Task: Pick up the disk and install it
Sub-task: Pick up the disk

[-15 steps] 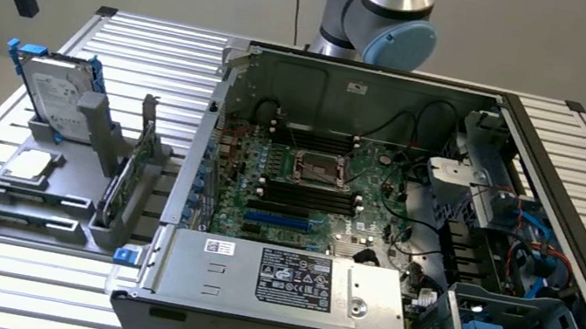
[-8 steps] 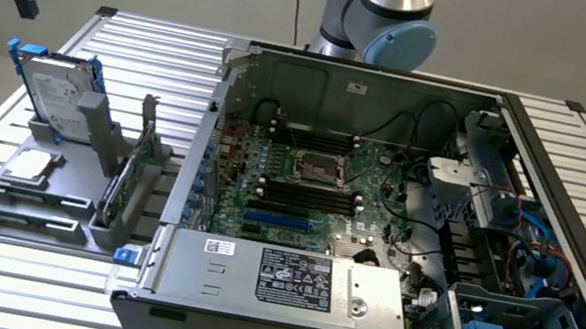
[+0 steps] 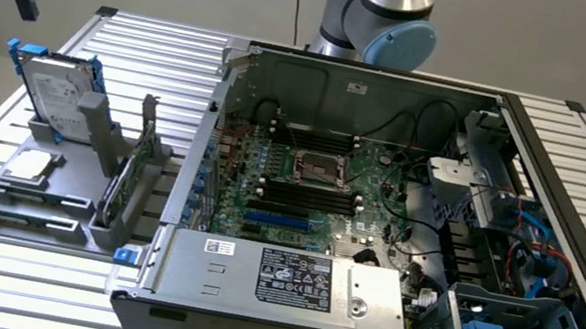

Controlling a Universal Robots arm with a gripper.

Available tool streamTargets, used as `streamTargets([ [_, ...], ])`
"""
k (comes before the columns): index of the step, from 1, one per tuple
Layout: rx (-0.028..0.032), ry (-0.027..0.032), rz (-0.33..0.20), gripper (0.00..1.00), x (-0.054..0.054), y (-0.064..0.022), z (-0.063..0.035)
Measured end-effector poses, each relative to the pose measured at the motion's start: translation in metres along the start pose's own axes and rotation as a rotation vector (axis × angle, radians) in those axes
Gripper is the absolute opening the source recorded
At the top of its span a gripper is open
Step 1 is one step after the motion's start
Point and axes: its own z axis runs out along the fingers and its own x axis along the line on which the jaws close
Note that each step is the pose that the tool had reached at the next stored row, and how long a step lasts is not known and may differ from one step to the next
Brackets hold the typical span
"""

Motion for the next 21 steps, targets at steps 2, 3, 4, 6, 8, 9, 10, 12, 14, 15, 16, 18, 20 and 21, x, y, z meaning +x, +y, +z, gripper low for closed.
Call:
streamTargets([
  [2,0.0003,0.0000,-0.037,0.11,0.0000,0.0000,0.0006],
  [3,0.0004,0.0000,-0.055,0.11,0.0000,0.0000,0.0009],
  [4,0.0005,0.0000,-0.073,0.11,0.0000,0.0000,0.0012],
  [6,0.0008,0.0001,-0.109,0.11,0.0000,0.0000,0.0017],
  [8,0.0012,0.0002,-0.147,0.11,0.0000,0.0000,0.0023],
  [9,0.0012,0.0001,-0.165,0.11,0.0000,0.0000,0.0025],
  [10,0.0014,0.0002,-0.183,0.11,0.0000,0.0000,0.0028],
  [12,0.0017,0.0003,-0.218,0.11,0.0000,0.0000,0.0032],
  [14,0.0020,0.0002,-0.255,0.11,0.0000,0.0000,0.0036],
  [15,0.0021,0.0002,-0.273,0.11,0.0000,0.0000,0.0037],
  [16,0.0023,0.0003,-0.292,0.11,0.0000,0.0000,0.0038],
  [18,0.0026,0.0003,-0.328,0.11,0.0000,0.0000,0.0041],
  [20,0.0028,0.0004,-0.364,0.11,0.0000,0.0000,0.0043],
  [21,0.0030,0.0004,-0.383,0.11,0.0000,0.0000,0.0044],
])
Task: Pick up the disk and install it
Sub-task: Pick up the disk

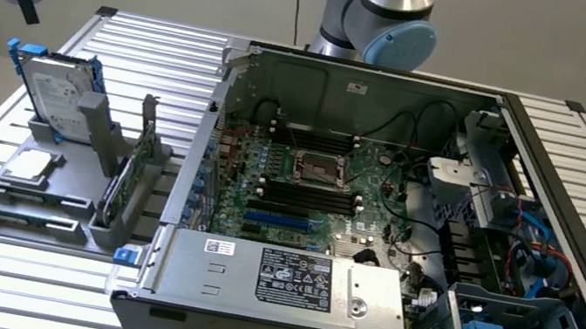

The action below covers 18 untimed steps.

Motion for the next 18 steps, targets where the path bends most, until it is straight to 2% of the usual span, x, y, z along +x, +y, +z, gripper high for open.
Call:
streamTargets([
  [18,0.0026,0.0004,-0.327,0.11,0.0000,0.0000,0.0020],
])
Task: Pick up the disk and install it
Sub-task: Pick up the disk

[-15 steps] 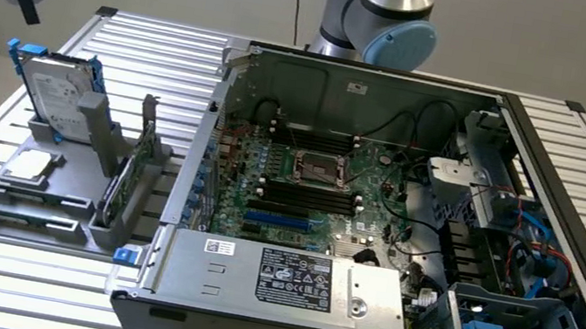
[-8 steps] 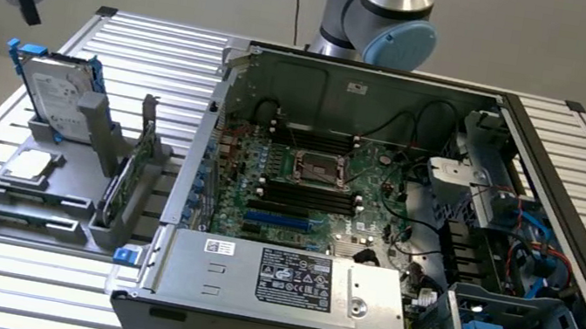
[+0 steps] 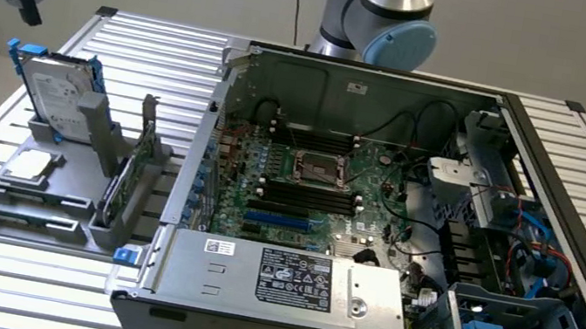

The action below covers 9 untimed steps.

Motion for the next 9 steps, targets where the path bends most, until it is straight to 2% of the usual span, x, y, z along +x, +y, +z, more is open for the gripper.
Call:
streamTargets([
  [9,0.0013,0.0002,-0.164,0.11,0.0000,0.0000,0.0009],
])
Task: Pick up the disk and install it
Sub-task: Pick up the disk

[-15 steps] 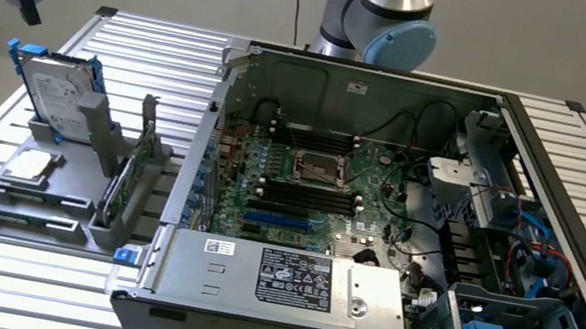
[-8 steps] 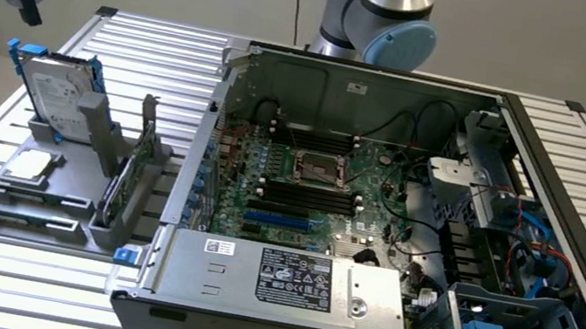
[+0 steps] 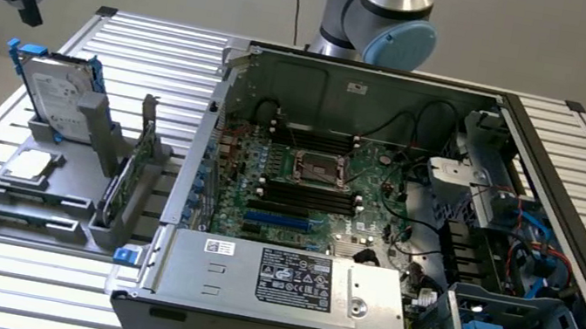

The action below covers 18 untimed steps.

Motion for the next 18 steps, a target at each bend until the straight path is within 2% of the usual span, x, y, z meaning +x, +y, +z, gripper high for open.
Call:
streamTargets([
  [18,0.0027,0.0011,-0.328,0.11,0.0000,0.0000,0.0014],
])
